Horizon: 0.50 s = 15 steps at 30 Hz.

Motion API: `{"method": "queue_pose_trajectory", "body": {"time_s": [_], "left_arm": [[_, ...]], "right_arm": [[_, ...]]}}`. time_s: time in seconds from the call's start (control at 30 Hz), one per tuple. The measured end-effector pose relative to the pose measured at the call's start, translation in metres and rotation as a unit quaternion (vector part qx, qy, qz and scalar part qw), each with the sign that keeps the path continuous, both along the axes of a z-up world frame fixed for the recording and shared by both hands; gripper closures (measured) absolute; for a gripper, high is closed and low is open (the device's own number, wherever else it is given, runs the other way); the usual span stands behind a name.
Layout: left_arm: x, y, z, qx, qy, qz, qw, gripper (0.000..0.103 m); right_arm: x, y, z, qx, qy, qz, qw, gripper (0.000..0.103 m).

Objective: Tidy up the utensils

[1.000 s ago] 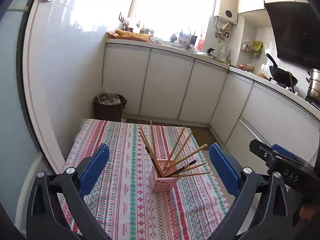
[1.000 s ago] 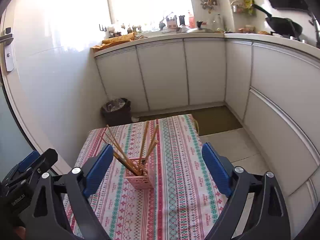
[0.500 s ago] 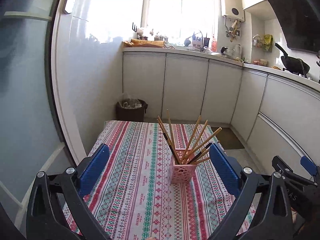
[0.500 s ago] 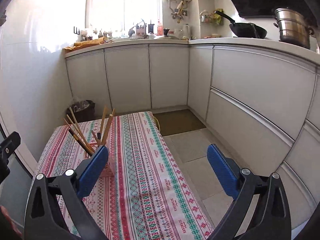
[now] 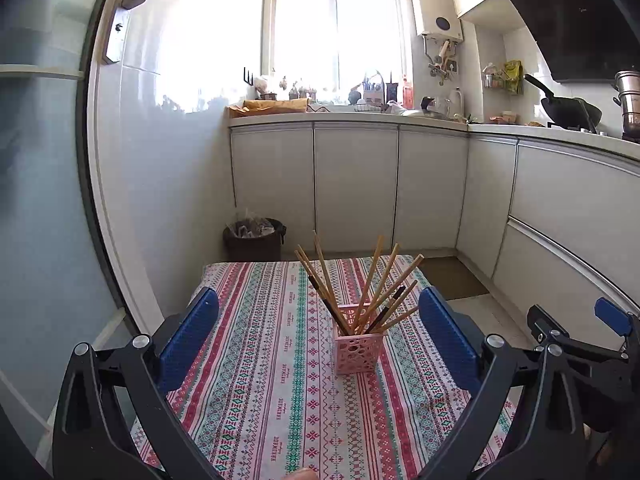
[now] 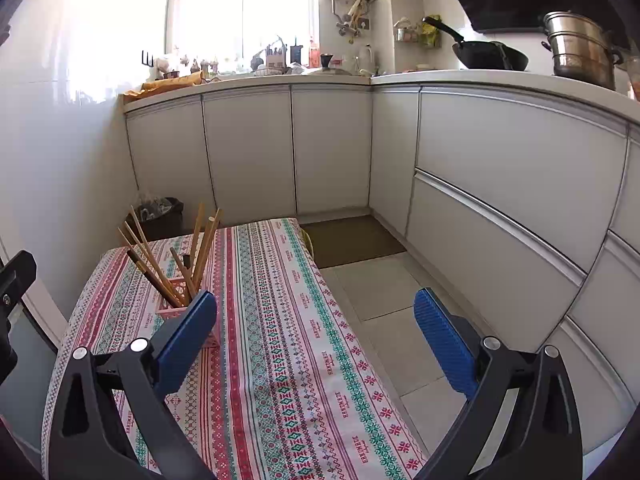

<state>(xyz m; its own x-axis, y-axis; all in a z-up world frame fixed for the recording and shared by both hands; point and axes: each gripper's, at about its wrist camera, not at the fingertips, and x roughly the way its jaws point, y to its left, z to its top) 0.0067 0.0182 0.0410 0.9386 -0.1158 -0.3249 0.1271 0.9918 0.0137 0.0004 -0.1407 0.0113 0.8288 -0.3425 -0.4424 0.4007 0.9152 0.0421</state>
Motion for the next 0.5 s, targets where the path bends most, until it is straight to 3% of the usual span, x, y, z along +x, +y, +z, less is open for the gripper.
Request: {"method": "queue_pose_trajectory", "body": {"time_s": [0.5], "left_arm": [[0.0031, -0.0042, -0.0064, -0.001, 0.018, -0.001, 0.9998, 0.007]], "right_arm": [[-0.0087, -0.0035, 0.0062, 0.005, -0.02, -0.001, 1.0, 0.007]]}}
